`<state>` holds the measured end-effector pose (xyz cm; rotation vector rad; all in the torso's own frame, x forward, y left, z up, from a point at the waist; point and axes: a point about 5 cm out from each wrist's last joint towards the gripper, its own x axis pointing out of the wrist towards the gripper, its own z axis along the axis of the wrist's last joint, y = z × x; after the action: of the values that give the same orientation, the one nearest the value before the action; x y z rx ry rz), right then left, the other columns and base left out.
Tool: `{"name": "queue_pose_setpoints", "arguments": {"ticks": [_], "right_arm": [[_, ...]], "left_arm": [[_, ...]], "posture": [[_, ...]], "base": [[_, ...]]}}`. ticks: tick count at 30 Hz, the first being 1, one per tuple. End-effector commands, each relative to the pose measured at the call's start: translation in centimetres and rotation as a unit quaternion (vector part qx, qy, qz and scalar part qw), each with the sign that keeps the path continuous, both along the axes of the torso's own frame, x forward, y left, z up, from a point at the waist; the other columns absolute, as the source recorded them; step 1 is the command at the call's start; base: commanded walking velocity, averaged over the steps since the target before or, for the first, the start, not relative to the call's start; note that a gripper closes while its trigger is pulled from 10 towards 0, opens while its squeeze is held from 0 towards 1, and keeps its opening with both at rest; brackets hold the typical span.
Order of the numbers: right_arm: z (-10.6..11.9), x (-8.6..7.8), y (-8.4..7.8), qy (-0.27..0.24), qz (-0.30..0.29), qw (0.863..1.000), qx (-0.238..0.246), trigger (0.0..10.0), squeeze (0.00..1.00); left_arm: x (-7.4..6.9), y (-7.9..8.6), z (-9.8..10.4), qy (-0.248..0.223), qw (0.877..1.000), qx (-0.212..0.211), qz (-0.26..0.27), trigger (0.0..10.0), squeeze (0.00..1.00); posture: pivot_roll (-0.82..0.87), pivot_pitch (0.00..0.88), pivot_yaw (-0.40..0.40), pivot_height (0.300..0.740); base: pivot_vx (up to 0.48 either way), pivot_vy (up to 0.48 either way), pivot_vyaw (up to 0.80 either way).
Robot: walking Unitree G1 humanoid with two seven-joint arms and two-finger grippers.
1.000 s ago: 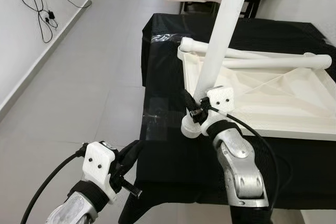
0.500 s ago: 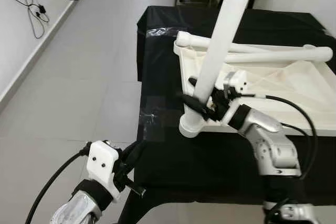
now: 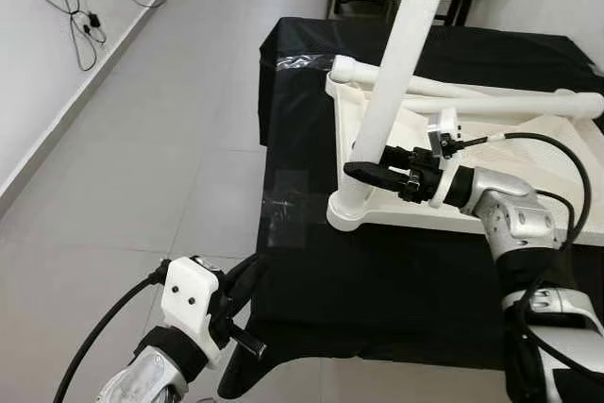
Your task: Building children table
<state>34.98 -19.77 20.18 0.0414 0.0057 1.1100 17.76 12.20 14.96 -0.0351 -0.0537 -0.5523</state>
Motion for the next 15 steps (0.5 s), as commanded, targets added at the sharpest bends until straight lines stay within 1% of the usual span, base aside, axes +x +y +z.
{"name": "queue_pose_setpoints", "arguments": {"ticks": [1,2,3,4,5,6,8,9,10,11,12,13,15], "right_arm": [[-0.2,-0.1,-0.3,0.008,0.003,1.0,0.02,0.0,0.0],[-0.6,-0.2,-0.5,0.01,0.009,1.0,0.02,0.0,0.0],[-1.2,-0.6,-0.6,0.012,0.014,1.0,0.015,0.0,0.0],[-1.2,-0.6,-0.6,0.012,0.014,1.0,0.015,0.0,0.0],[-2.4,-1.5,-0.8,0.007,-0.004,1.0,-0.004,0.0,0.0],[-2.4,-1.5,-0.8,0.007,-0.004,1.0,-0.004,0.0,0.0],[-3.3,-2.2,-0.7,-0.018,-0.059,0.997,-0.039,0.0,0.0],[-4.0,-2.8,0.0,-0.008,-0.097,0.994,-0.044,0.0,0.0],[-4.0,-2.8,0.0,-0.008,-0.097,0.994,-0.044,0.0,0.0],[-4.4,-3.2,0.5,0.002,-0.122,0.992,-0.045,0.0,0.0],[-5.0,-3.7,1.5,-0.005,-0.201,0.977,-0.065,0.0,0.0],[-6.1,-5.3,3.0,0.017,-0.326,0.943,-0.069,0.0,0.0],[-6.1,-5.3,3.0,0.017,-0.326,0.943,-0.069,0.0,0.0]], "left_arm": [[-0.2,-0.2,-0.4,0.008,1.0,0.002,0.001,10.0,0.0],[-0.2,-0.2,-0.4,0.008,1.0,0.001,0.001,10.0,0.0],[-0.2,-0.3,-0.4,0.008,1.0,0.001,0.001,10.0,0.0],[-0.2,-0.3,-0.4,0.008,1.0,0.001,0.001,10.0,0.0],[-0.3,-0.3,-0.3,0.008,1.0,0.001,0.001,10.0,0.0],[-0.3,-0.3,-0.3,0.008,1.0,0.001,0.001,10.0,0.0],[-0.3,-0.1,-0.3,0.008,1.0,0.002,0.001,10.0,0.0],[-0.3,0.0,-0.2,0.008,1.0,0.002,0.002,10.0,0.0],[-0.3,0.0,-0.2,0.008,1.0,0.002,0.002,10.0,0.0],[-0.4,0.1,-0.2,0.008,1.0,0.002,0.002,10.0,0.0],[-0.4,0.4,-0.1,0.007,1.0,0.002,0.003,10.0,0.0],[-0.4,0.7,-0.1,0.007,1.0,0.003,0.003,10.0,0.0],[-0.4,0.7,-0.1,0.007,1.0,0.003,0.003,10.0,0.0]], "posture": [[0.16,0.135,-0.093,0.74],[0.16,0.136,-0.092,0.74],[0.16,0.14,-0.09,0.74],[0.16,0.14,-0.09,0.74],[0.15,0.146,-0.096,0.74],[0.15,0.146,-0.096,0.74],[0.15,0.15,-0.099,0.74],[0.14,0.159,-0.1,0.74],[0.14,0.159,-0.1,0.74],[0.14,0.159,-0.1,0.74],[0.12,0.171,-0.086,0.74],[0.1,0.174,-0.069,0.74],[0.1,0.174,-0.069,0.74]], "base": [[0.0,0.0,0.0],[0.0,0.0,0.0],[0.0,0.0,0.0],[0.0,0.0,0.0],[0.0,0.0,0.0],[0.0,0.0,0.0],[0.0,0.0,0.0],[0.0,0.0,0.0],[0.0,0.0,0.0],[0.0,0.0,0.0],[0.0,0.0,0.0],[0.0,0.0,0.0],[0.0,0.0,0.0]]}}
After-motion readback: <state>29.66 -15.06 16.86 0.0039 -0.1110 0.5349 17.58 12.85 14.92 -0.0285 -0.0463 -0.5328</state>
